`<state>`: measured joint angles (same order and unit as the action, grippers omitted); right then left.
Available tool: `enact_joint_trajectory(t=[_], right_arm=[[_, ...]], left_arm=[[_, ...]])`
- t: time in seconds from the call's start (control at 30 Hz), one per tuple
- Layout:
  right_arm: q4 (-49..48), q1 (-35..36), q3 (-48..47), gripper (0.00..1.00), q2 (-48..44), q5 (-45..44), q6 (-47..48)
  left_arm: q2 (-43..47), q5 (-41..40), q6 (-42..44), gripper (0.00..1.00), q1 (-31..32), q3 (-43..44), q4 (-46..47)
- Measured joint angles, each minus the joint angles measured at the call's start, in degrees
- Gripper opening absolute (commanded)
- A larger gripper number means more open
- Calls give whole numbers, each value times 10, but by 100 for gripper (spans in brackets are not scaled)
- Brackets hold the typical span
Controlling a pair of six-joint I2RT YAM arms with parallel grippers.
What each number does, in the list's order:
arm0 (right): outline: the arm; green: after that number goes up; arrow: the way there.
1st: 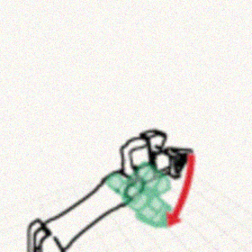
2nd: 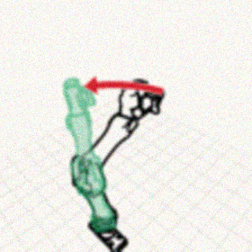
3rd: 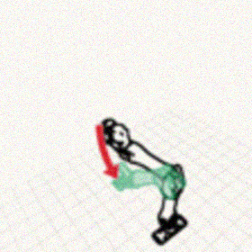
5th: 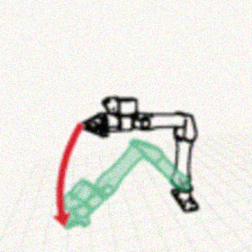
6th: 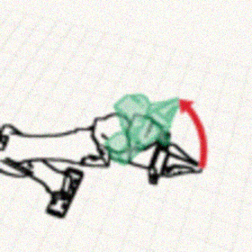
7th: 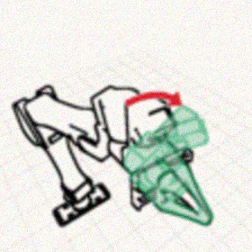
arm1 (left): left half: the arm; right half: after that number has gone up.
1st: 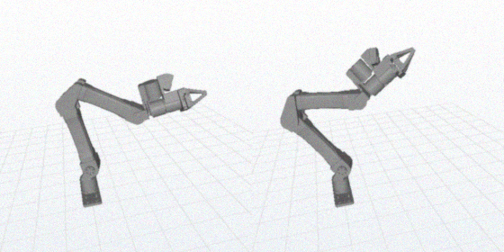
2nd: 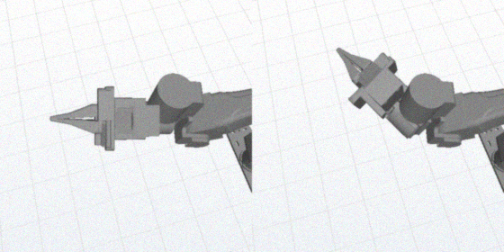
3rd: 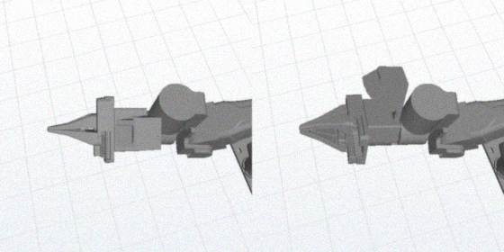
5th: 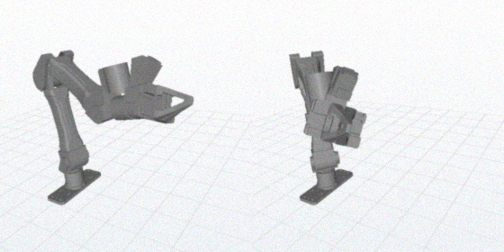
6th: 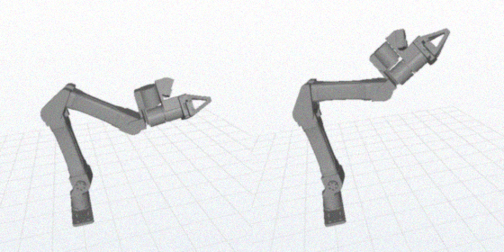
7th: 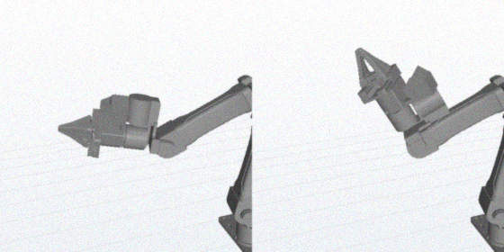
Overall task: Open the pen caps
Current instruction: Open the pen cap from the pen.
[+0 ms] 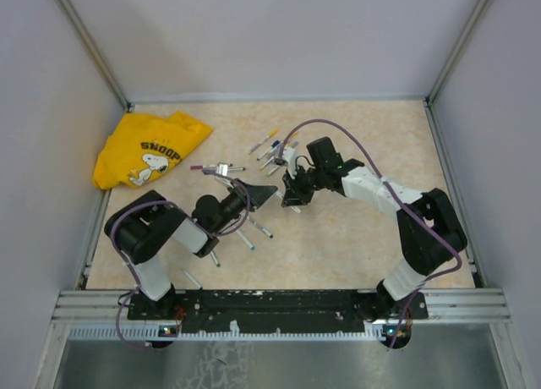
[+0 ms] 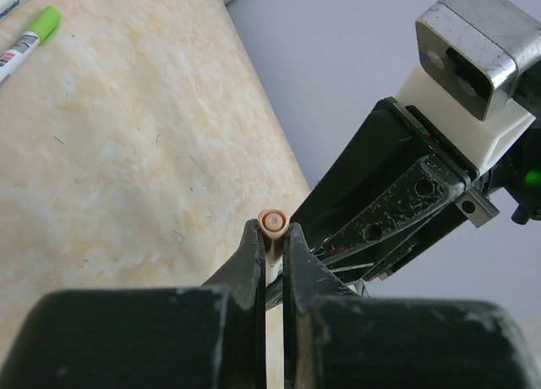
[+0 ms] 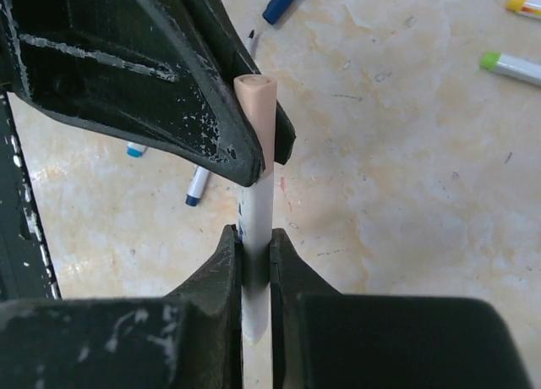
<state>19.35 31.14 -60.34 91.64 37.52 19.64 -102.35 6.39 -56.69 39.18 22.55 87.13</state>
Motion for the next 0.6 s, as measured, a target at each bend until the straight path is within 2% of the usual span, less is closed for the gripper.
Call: enact_joint_trajectory(t=[0.13, 0.3, 0.47, 0.6], right_arm=[[-2, 7, 0, 0, 0, 10, 2], [-48, 36, -3, 0, 1, 23, 4], [-10, 58, -8, 0, 12, 14, 15], [5, 77, -8, 0, 25, 9, 18]], left_arm=[[22, 2, 8, 0, -13, -22, 0], [91, 29, 10, 0, -56, -82, 1], [165, -42, 14, 0, -150, -143, 2], [221, -68, 14, 0, -183, -180, 2]])
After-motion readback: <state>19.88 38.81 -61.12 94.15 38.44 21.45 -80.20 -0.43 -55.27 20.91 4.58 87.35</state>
